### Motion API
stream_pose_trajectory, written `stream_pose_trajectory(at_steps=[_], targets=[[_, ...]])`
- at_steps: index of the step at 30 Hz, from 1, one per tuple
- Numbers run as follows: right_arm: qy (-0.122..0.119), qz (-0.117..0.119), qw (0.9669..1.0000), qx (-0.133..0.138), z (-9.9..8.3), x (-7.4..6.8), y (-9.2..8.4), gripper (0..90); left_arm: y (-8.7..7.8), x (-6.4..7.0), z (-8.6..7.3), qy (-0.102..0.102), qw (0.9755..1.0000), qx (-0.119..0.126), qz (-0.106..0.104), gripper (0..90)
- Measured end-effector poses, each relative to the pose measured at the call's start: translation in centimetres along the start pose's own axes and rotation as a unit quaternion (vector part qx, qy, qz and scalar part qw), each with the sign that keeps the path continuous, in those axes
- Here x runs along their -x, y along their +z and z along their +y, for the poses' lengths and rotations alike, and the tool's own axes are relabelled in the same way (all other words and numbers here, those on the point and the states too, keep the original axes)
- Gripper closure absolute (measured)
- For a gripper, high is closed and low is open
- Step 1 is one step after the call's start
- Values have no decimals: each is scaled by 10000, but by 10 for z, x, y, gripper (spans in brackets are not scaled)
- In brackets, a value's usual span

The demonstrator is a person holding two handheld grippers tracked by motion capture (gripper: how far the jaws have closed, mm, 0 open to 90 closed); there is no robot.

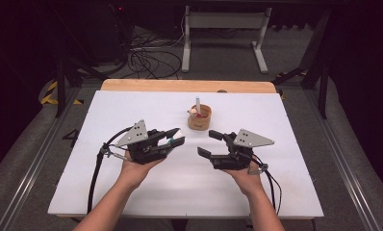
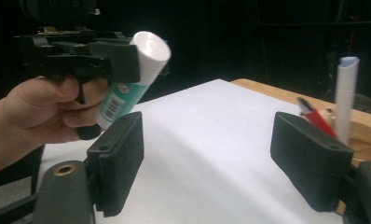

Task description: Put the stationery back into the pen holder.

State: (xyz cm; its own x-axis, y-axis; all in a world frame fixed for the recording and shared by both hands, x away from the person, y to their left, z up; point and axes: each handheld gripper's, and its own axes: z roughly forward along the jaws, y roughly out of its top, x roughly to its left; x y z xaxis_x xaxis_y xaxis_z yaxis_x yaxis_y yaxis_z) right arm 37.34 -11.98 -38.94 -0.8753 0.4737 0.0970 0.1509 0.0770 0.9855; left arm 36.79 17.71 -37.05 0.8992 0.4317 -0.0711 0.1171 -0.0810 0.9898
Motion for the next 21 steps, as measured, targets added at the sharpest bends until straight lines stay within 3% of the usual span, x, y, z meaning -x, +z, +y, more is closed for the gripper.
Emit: stream_pose_trajectory(at_steps=[13,21], targets=[[158,429,9989,-28,-4,-14,21,332,17,14,-6,-112,9996,197,-169,653],[329,665,9972,44,-5,-17,26,353,23,19,-7,-111,9994,286,-155,653]])
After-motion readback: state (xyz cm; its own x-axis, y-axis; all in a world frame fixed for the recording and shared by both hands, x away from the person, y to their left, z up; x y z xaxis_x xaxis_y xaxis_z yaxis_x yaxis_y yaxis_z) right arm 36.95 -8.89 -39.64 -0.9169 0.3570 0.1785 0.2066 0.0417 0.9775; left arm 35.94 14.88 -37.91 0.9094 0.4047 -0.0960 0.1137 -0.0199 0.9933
